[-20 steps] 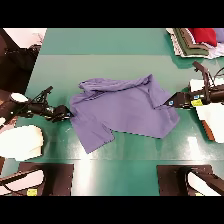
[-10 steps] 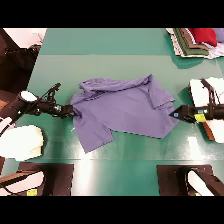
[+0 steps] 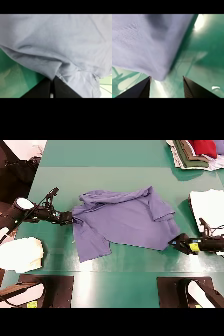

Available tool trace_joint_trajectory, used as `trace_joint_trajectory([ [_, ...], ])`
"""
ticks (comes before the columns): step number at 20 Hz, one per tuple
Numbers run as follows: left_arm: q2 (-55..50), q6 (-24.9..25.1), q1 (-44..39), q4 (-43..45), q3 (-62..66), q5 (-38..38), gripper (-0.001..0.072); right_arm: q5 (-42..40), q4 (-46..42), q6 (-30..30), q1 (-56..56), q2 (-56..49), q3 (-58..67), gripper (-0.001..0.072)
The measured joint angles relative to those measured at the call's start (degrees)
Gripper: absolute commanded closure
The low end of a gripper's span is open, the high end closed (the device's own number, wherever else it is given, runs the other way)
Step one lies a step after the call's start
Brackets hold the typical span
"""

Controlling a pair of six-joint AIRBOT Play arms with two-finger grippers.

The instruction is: Fold the shirts.

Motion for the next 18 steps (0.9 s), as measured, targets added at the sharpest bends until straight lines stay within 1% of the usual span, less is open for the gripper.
trace_joint_trajectory([
  [1, 0.0, 0.0, 0.0, 0.0, 0.1, 0.0, 0.0677, -1.1, 0.5, -0.2, 1.8, -1.7, 0.1, 0.0272],
  [2, 0.0, 0.0, 0.0, 0.0, 0.1, 0.0, 0.0677, -2.1, 0.9, -0.3, 4.0, -3.6, 0.7, 0.0351],
  [3, 0.0, 0.0, 0.0, 0.0, 0.1, 0.0, 0.0677, -2.8, 1.3, -0.4, 6.1, -5.4, 1.5, 0.0506],
  [4, 0.0, 0.0, 0.0, 0.0, 0.1, -0.2, 0.0677, -3.4, 1.3, -0.5, 8.4, -7.3, 2.6, 0.0636],
  [5, 0.0, 0.0, 0.0, 0.0, 0.1, -0.6, 0.0678, -3.7, 1.3, -0.6, 10.4, -8.9, 3.7, 0.0694],
  [9, 1.7, 0.0, 0.1, 0.5, 0.3, -2.2, 0.0678, -3.3, 0.1, -0.6, 16.6, -12.1, 9.4, 0.0695],
  [12, 6.9, -0.6, 1.7, 0.9, 3.2, -2.8, 0.0678, -1.4, -0.9, 0.2, 17.9, -8.8, 16.4, 0.0695],
  [15, 14.0, -1.2, 4.3, 1.2, 11.1, -3.7, 0.0678, -0.6, -1.3, 1.5, 16.2, -2.5, 27.2, 0.0695],
  [18, 20.6, -1.4, 5.5, 1.1, 23.6, -4.6, 0.0678, -0.8, -1.4, 2.1, 13.5, 2.9, 40.5, 0.0695],
])
